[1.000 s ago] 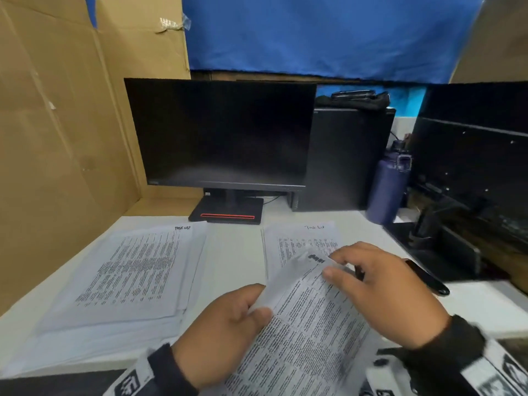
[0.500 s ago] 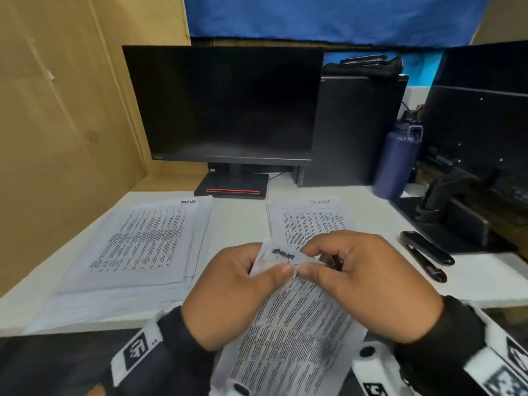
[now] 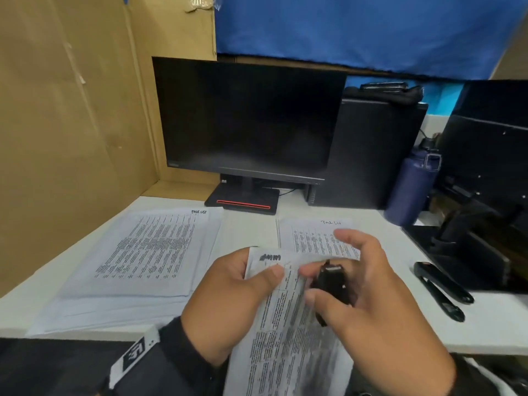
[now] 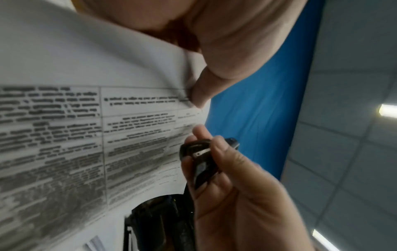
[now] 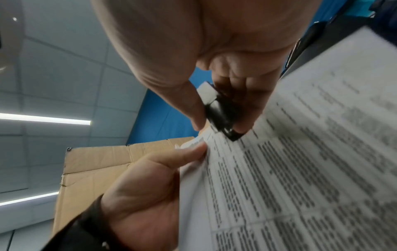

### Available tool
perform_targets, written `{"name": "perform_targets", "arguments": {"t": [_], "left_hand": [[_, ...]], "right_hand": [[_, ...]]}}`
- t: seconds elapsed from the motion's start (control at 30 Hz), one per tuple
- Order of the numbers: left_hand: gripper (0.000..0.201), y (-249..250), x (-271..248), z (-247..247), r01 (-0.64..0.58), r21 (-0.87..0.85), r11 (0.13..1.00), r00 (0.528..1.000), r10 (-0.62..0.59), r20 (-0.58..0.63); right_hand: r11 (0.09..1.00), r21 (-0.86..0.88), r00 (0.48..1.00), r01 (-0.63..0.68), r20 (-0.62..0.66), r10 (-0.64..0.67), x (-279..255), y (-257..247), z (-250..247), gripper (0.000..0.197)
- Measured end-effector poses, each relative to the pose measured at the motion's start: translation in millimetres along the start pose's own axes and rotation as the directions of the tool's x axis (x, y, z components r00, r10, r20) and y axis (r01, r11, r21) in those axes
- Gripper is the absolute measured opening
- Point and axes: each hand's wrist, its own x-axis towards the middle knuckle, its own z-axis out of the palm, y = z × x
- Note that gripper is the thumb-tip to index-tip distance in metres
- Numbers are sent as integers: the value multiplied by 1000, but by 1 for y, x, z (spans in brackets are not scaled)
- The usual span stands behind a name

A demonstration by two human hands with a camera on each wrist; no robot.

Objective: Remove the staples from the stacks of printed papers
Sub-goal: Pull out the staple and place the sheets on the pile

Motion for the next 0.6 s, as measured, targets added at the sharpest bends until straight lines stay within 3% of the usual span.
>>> {"name": "perform_targets", "arguments": {"t": [0.2, 0.33, 0.43, 0.6], "left_hand": [[18, 2, 2, 3, 91, -225, 970, 996, -85, 34], [21, 6, -1, 5, 77, -282, 956, 996, -58, 74], [25, 6, -4, 8, 16, -223, 975, 994, 9, 107], [23, 6, -7, 12, 13, -252, 968, 987, 29, 161]], "right_hand": [[992, 15, 989, 128, -81, -127, -2, 7, 10, 24], [955, -92, 938, 281, -184, -294, -2, 10, 12, 23], [947, -110, 925, 303, -205, -320, -1, 12, 15, 15], [939, -153, 898, 308, -278, -340, -6, 22, 22, 27]]}}
